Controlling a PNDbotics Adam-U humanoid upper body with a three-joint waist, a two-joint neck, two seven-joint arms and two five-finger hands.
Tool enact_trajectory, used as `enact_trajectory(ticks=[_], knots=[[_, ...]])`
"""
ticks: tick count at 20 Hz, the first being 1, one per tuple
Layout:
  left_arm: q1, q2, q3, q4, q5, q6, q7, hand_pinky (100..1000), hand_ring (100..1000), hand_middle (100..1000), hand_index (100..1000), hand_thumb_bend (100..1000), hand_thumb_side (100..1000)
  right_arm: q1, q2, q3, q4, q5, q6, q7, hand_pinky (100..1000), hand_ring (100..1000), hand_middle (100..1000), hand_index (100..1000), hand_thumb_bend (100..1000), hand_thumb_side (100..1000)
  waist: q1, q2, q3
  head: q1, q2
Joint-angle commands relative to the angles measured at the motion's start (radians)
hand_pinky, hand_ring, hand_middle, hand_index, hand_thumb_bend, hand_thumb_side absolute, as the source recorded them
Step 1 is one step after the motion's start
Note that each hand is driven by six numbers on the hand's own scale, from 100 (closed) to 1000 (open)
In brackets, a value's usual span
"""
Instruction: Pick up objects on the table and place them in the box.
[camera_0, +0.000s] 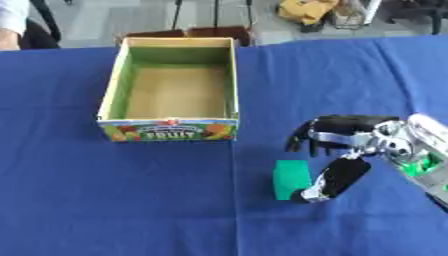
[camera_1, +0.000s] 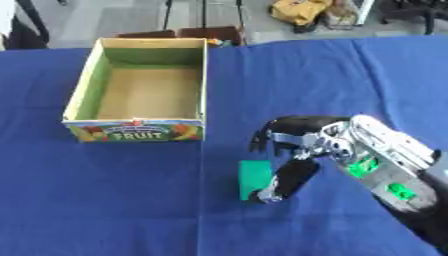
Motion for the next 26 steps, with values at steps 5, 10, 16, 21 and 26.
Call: enact_trajectory(ticks=[5,10,16,21,26], knots=[[-0.012,0.006,-0.001,-0.016,0.003,-0.003,-0.004,813,925,872,993,100,1000,-0.001,0.002,0.008,0.017,0.048,-0.004,-0.020,536,617,715,814,521,463,-0.001,-0.013,0.004,-0.004,-0.009],[-0.011,0.005,-0.001,-0.016,0.004,-0.003,-0.003,812,924,871,993,100,1000,0.004,0.014,0.018,0.035,0.054,-0.010,-0.030,523,615,710,804,519,439,0.000,-0.010,0.007,-0.005,-0.011],[-0.011,0.005,-0.001,-0.016,0.006,-0.001,-0.004,812,924,871,992,100,1000,0.008,0.022,0.007,0.069,0.054,-0.030,-0.057,492,587,679,777,471,386,0.002,-0.005,0.008,-0.006,-0.012],[-0.012,0.005,-0.002,-0.016,0.011,-0.002,-0.004,811,924,870,992,100,1000,0.009,0.025,0.003,0.093,0.054,-0.033,-0.080,459,556,640,748,371,309,0.003,-0.002,0.009,-0.007,-0.013],[-0.012,0.004,-0.002,-0.016,0.014,-0.002,-0.006,811,924,871,992,100,1000,0.007,0.026,0.001,0.097,0.043,-0.023,-0.112,416,507,590,699,288,285,0.004,-0.002,0.008,-0.008,-0.014]])
